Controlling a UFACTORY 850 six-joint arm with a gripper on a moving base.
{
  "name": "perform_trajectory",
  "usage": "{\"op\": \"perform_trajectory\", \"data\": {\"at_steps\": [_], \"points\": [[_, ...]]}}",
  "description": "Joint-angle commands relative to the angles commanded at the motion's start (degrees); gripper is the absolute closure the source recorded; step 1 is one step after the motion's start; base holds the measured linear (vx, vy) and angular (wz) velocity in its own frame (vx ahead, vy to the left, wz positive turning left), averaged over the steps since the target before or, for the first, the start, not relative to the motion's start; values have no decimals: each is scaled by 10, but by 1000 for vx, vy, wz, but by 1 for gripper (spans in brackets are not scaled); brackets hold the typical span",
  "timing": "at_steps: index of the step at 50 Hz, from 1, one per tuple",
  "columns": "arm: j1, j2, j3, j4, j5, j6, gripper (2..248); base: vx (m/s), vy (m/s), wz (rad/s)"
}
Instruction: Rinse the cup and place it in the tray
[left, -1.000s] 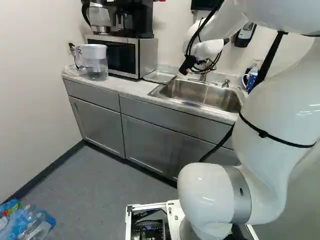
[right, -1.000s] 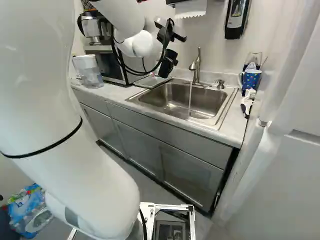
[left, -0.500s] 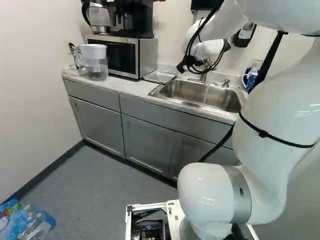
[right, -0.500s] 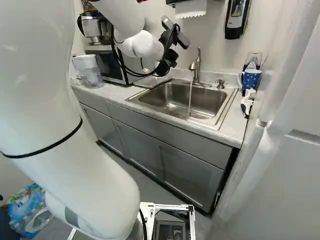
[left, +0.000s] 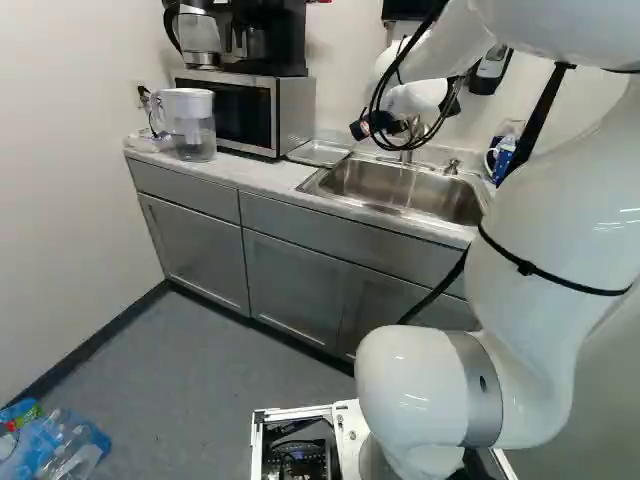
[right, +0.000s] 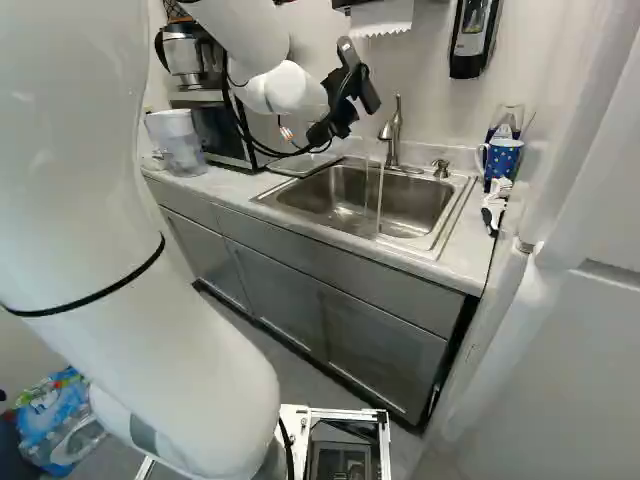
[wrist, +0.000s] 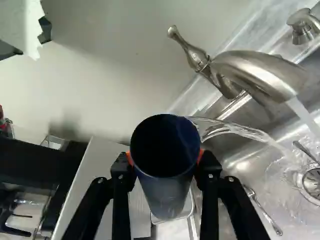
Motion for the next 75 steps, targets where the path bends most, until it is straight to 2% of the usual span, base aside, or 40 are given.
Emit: {"op": "perform_trajectory", "data": {"at_steps": [75], "points": [[0, 0, 0, 0, 0, 452, 125, 0, 0, 0]]}}
